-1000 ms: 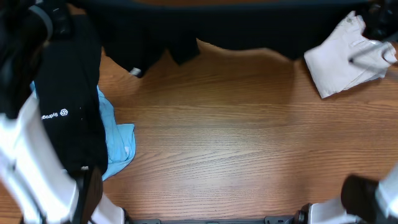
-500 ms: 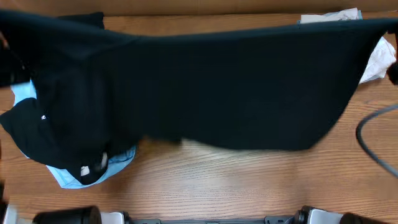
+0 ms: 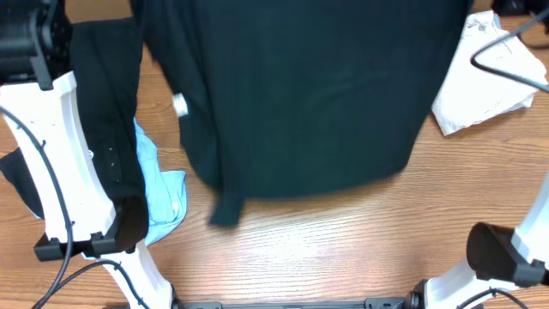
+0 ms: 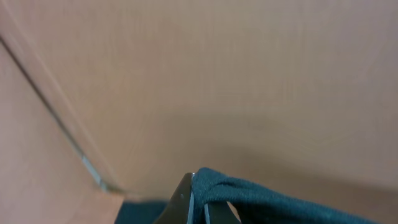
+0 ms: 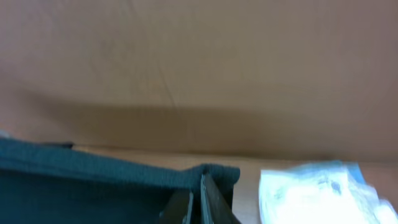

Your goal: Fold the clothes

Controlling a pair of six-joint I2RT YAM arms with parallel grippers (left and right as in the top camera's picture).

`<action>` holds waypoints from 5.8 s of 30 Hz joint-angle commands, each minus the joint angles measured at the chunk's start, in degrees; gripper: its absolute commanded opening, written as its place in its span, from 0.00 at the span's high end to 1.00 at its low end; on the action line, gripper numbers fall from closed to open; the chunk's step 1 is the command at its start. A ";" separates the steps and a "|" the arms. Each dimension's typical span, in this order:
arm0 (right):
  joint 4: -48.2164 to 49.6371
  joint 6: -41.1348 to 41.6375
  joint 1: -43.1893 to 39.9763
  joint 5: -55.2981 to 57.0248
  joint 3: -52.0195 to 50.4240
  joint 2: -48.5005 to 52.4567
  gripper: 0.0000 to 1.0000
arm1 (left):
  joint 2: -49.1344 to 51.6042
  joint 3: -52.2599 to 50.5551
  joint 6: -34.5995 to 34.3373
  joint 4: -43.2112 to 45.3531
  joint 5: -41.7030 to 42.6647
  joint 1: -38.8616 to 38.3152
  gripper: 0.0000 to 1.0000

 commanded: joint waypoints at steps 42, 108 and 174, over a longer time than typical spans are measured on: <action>-34.05 -1.07 -0.17 2.01 0.46 16.90 0.96 | 9.18 -11.50 -1.44 -42.99 18.14 -0.92 0.96; -5.03 37.59 -2.36 16.00 -88.70 -34.25 0.96 | -25.33 -97.22 -15.96 16.76 12.74 -10.67 0.96; 9.92 19.45 -5.07 10.38 -81.11 -18.75 0.21 | -18.64 -111.62 -6.16 34.16 5.57 -15.47 0.46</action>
